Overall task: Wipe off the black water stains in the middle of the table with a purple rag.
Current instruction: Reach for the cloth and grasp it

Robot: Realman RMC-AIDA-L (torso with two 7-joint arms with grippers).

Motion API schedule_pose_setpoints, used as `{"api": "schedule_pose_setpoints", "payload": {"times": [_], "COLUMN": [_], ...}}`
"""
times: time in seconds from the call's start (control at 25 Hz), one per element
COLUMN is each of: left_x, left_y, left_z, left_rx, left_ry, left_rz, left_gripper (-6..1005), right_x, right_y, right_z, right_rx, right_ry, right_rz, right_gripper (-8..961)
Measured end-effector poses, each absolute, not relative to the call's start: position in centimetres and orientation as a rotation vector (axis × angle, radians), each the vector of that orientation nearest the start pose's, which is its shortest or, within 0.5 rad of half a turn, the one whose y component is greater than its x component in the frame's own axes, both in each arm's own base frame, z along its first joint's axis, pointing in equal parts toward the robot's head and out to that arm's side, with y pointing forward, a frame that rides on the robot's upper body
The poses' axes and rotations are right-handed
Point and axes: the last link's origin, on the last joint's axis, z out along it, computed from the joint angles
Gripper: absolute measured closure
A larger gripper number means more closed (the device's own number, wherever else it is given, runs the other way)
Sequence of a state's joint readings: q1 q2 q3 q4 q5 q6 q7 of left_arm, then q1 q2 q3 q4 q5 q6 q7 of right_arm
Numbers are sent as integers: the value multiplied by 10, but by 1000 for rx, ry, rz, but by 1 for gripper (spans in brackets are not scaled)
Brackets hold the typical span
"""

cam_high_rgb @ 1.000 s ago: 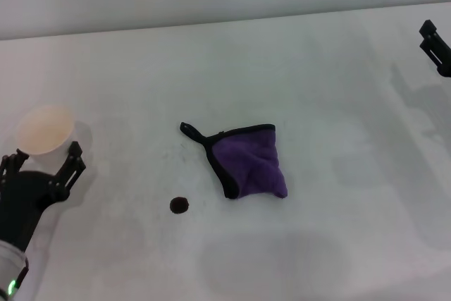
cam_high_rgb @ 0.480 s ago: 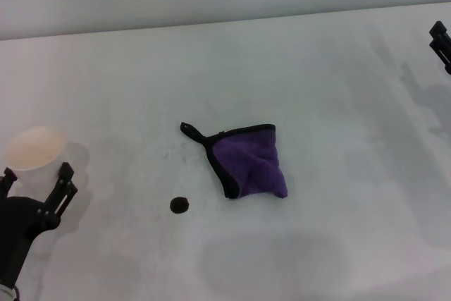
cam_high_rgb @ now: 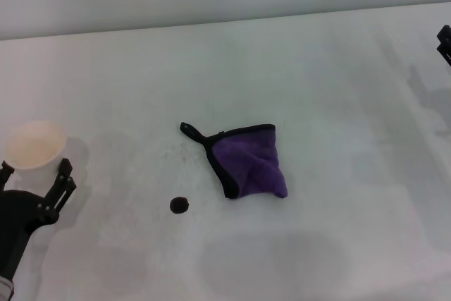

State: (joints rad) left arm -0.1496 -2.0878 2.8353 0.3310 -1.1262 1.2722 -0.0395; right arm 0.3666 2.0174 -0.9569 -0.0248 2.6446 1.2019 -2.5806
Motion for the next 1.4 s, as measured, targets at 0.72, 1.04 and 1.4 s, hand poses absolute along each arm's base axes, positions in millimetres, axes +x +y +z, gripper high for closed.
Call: {"api": "schedule_pose_setpoints", "payload": {"times": [0.72, 1.04, 1.4], "left_x": [-344, -350, -352], "left_y": [224, 221, 216], "left_z": [-77, -83, -87], "left_rx": [-1780, -1799, -1808], "left_ry": [-613, -659, -681], "left_rz": [-584, -538, -526], "left_gripper": [106, 106, 106], "right_x": [390, 389, 388], "right_y": [301, 303, 303], "right_z": [40, 41, 41], "right_rx": [-1456, -1455, -1457], "right_ry": [786, 783, 782], "right_rz": [783, 792, 795], "right_gripper": [129, 129, 129]}}
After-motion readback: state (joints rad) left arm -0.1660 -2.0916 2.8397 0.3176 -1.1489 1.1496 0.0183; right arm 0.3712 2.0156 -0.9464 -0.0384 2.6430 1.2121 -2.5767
